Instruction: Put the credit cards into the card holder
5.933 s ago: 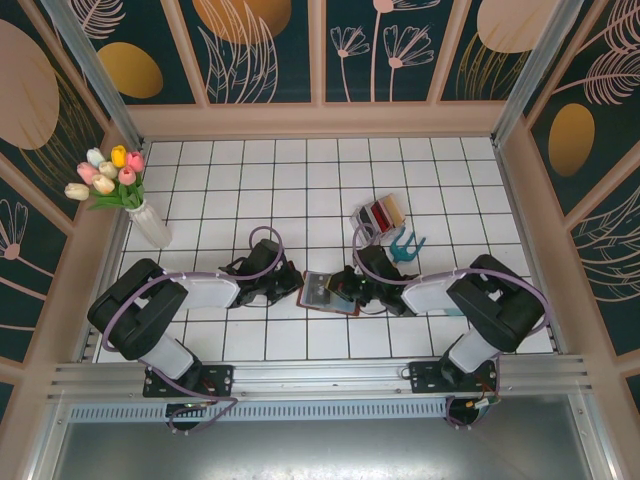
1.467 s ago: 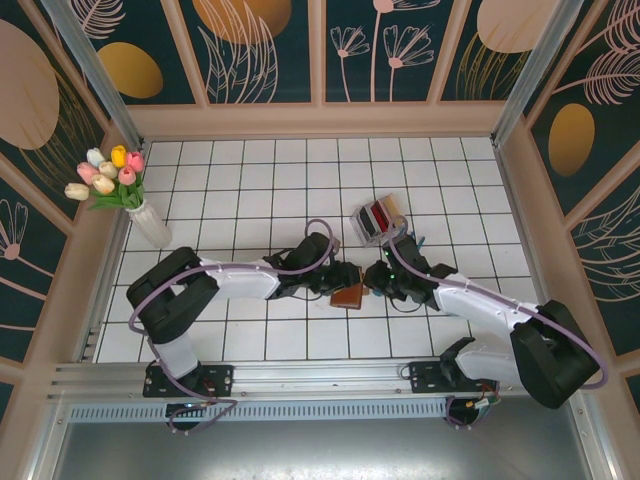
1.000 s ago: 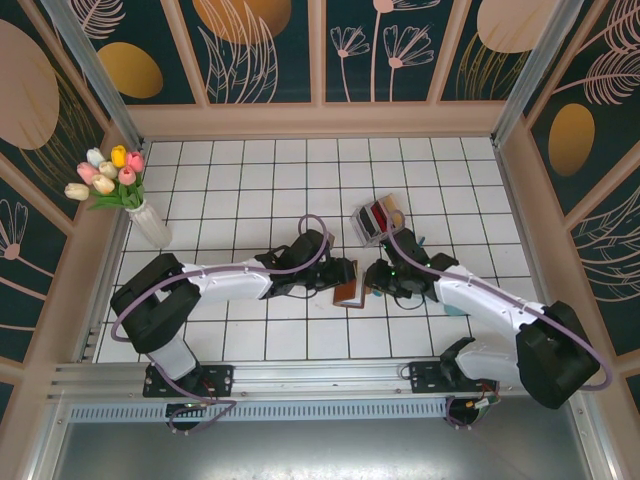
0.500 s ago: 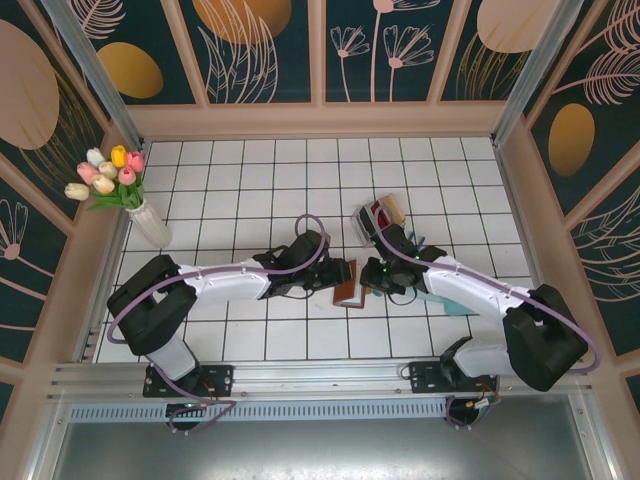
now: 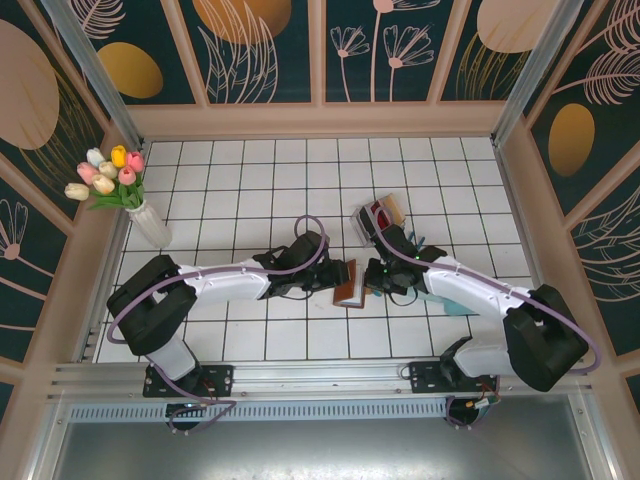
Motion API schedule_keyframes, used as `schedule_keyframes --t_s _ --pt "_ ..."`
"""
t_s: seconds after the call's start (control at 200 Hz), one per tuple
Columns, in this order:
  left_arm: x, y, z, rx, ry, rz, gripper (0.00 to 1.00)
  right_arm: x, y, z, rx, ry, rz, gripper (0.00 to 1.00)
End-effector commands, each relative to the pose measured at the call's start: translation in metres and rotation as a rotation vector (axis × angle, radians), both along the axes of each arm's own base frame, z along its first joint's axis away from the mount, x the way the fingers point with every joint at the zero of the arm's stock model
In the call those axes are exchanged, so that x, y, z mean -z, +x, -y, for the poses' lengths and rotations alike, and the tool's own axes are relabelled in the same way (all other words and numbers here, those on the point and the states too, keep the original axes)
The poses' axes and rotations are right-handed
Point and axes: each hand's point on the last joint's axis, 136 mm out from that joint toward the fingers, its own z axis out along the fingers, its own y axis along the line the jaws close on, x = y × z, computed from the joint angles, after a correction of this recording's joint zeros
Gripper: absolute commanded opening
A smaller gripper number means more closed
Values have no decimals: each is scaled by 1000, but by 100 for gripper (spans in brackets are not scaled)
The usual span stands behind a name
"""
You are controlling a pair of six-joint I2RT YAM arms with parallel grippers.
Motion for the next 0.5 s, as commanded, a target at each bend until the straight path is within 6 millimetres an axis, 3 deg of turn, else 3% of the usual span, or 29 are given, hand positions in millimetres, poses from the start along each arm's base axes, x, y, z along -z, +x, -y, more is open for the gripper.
schedule_keyframes --t_s 0.0,0.18,0.395,0.42,0.495 --pt "4 -2 -9 7 47 20 41 -15 3 2 13 9 39 4" --pt "18 -3 -13 26 107 15 23 -26 6 -2 19 87 57 2" --pt "26 -4 -9 70 134 11 18 -26 7 -6 15 115 57 2" --pt "37 -6 -11 74 155 -7 18 -26 8 -6 16 115 56 2" --pt "41 -8 -7 89 147 -19 17 -23 7 -6 15 113 52 2"
